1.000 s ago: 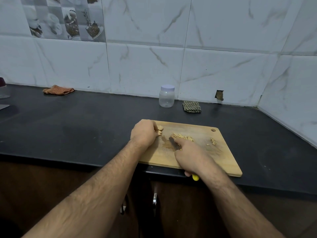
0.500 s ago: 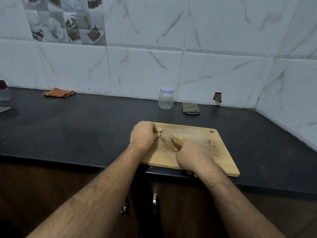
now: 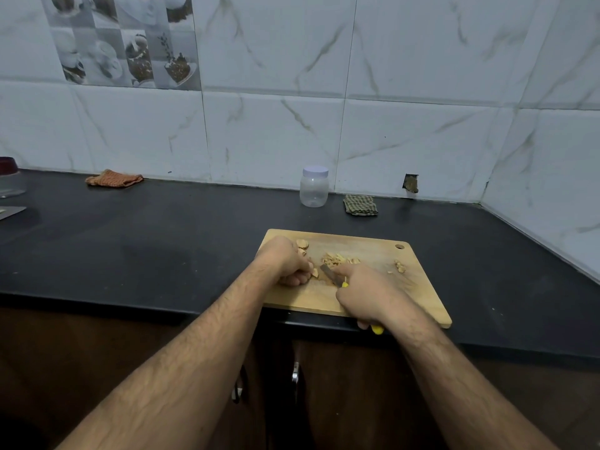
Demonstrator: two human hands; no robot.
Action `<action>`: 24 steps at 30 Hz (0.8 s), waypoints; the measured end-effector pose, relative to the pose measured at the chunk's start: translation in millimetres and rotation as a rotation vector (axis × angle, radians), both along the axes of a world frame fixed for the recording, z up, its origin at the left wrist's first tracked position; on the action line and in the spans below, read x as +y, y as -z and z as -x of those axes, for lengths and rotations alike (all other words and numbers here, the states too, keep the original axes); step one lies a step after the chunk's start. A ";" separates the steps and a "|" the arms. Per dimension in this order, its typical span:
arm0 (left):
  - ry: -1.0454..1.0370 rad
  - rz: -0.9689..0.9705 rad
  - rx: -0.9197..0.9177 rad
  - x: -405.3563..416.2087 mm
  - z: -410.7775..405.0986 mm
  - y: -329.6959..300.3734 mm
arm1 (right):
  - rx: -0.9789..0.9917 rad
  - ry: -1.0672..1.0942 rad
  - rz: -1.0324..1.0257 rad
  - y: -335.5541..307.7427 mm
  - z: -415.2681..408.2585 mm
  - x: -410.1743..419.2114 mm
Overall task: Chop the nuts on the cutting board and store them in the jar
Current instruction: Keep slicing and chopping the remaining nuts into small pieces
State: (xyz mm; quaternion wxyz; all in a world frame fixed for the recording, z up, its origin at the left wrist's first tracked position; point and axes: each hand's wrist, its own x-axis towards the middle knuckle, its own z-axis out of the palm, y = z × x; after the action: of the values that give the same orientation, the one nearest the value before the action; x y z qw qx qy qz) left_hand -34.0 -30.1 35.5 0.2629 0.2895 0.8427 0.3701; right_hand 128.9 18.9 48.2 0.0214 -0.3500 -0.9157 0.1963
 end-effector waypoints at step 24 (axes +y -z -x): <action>0.148 0.034 0.574 6.8 -2.5 27.7 | -0.028 0.010 -0.117 1.7 -0.4 -15.9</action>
State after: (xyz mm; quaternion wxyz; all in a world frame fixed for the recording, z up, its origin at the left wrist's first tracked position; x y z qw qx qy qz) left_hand -31.5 -23.3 7.8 0.0448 0.4384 0.8654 0.2387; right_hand 129.3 3.0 46.5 0.0298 -0.3553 -0.9241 0.1375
